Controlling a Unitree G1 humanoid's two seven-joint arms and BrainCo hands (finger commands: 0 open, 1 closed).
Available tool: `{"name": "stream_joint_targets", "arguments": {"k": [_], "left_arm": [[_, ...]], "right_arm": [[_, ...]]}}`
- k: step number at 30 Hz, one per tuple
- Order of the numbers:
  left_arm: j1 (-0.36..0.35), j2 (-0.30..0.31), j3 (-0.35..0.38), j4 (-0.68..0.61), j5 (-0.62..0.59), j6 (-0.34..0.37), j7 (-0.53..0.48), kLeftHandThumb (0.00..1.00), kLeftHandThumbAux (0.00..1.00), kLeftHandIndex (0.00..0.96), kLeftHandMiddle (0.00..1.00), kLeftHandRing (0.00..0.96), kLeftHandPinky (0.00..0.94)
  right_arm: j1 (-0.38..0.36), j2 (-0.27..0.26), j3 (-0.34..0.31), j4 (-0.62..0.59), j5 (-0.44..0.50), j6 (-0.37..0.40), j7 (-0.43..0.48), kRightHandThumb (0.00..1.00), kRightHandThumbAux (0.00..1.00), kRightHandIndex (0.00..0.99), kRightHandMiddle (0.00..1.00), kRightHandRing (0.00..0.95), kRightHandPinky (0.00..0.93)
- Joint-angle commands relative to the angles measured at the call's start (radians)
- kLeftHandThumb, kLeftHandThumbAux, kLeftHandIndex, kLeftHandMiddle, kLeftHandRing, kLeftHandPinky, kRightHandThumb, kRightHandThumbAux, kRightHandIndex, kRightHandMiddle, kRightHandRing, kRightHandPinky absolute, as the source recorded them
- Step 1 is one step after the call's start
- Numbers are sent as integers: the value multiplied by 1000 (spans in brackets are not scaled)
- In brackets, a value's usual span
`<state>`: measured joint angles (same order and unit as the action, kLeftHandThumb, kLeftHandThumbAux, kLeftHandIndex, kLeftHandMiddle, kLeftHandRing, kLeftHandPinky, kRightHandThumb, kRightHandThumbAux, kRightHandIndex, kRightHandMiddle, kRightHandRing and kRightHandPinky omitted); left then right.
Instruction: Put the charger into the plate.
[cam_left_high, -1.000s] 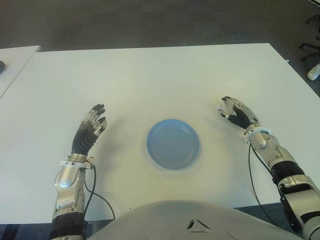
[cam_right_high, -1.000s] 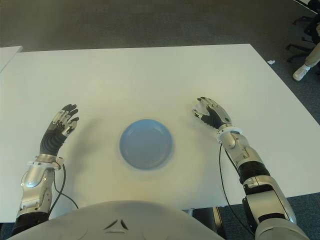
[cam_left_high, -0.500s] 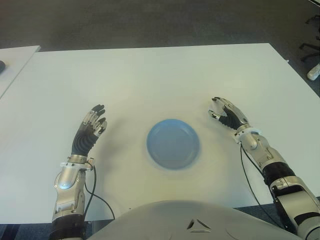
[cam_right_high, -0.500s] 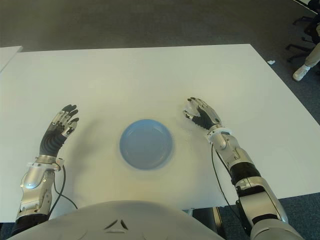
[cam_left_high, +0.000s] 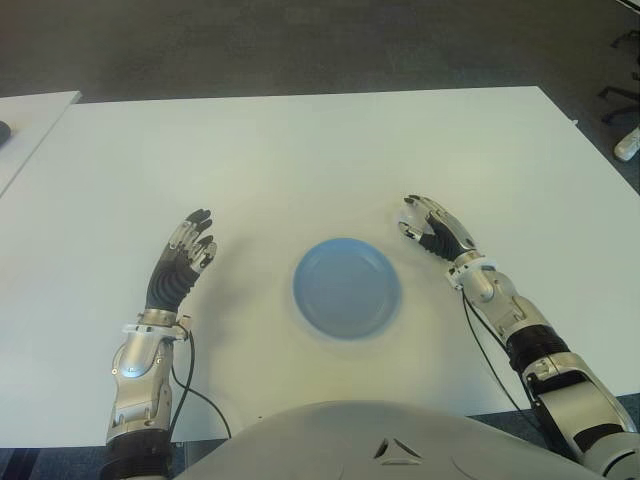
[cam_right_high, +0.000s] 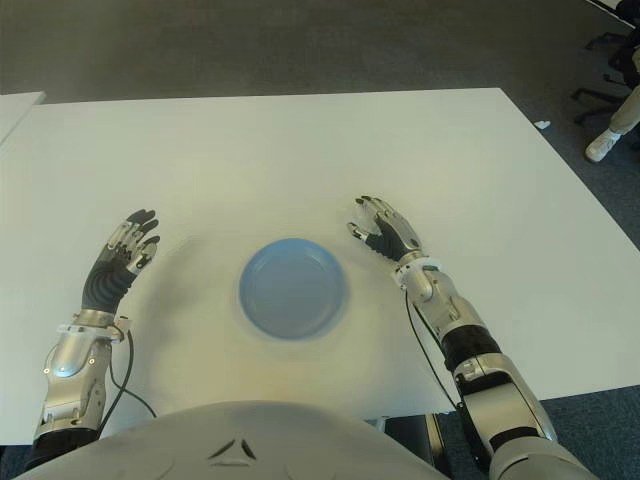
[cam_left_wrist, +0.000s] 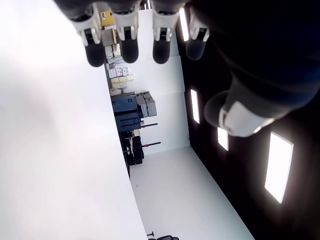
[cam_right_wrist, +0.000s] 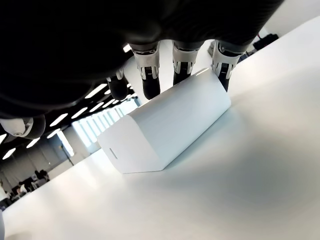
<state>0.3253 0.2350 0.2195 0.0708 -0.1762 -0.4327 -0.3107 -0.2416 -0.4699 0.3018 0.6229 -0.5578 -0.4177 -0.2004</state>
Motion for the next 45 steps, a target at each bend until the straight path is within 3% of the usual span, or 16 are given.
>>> {"name": "stream_joint_targets", "arguments": {"k": [1, 11, 26, 45], "left_arm": [[6, -9, -7, -14, 8, 19, 14, 396, 594, 65, 83, 85, 130], [14, -16, -10, -28, 14, 24, 18, 396, 594, 65, 83, 85, 130], [17, -20, -14, -37, 20, 28, 23, 396, 594, 65, 83, 85, 130], [-4, -21, -14, -15, 26, 29, 25, 396, 594, 65, 83, 85, 130]], "right_arm": [[2, 35, 26, 40, -18, 4, -3, 175, 179, 0, 0, 0, 0], [-17, 66, 56, 48, -38, -5, -22, 162, 185, 0, 0, 0, 0], [-41, 69, 83, 78, -60, -27, -42, 125, 215, 0, 0, 0, 0], [-62, 61, 82, 107, -55, -49, -53, 159, 212, 0, 0, 0, 0]]}}
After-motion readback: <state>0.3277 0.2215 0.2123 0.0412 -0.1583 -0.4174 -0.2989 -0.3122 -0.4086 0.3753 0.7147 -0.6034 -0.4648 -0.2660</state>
